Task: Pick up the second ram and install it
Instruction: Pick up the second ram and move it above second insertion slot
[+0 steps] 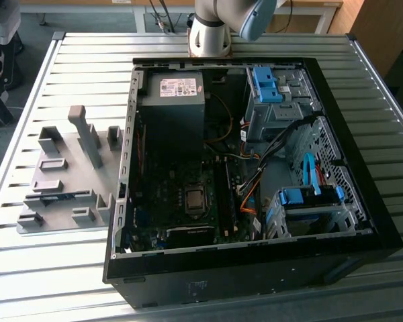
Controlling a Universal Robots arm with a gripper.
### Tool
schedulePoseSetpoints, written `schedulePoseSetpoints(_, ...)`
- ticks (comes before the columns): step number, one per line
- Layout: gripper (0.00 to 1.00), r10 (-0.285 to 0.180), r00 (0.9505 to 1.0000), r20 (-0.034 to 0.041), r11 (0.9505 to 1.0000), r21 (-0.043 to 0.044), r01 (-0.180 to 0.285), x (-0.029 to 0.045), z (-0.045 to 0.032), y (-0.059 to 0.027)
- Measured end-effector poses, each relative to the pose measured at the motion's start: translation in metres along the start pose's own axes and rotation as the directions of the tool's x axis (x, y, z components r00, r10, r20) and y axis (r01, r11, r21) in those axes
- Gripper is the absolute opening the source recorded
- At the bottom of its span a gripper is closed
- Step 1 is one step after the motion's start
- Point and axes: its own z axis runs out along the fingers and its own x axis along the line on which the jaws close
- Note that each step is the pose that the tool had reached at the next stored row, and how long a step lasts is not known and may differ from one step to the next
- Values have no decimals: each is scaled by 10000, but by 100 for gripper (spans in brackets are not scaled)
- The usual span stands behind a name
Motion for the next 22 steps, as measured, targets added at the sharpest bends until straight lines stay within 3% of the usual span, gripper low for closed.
schedulePoseSetpoints(6, 10, -633, 9980, -30, 9980, -13, 633, 2, 2, -1)
schedulePoseSetpoints(12, 10, -1362, 9907, -67, 9907, -28, 1361, 2, 4, -2)
schedulePoseSetpoints(17, 10, -2255, 9742, -119, 9742, -50, 2254, 2, 11, -2)
schedulePoseSetpoints(22, 10, -3118, 9500, -154, 9501, -79, 3117, 2, 18, -2)
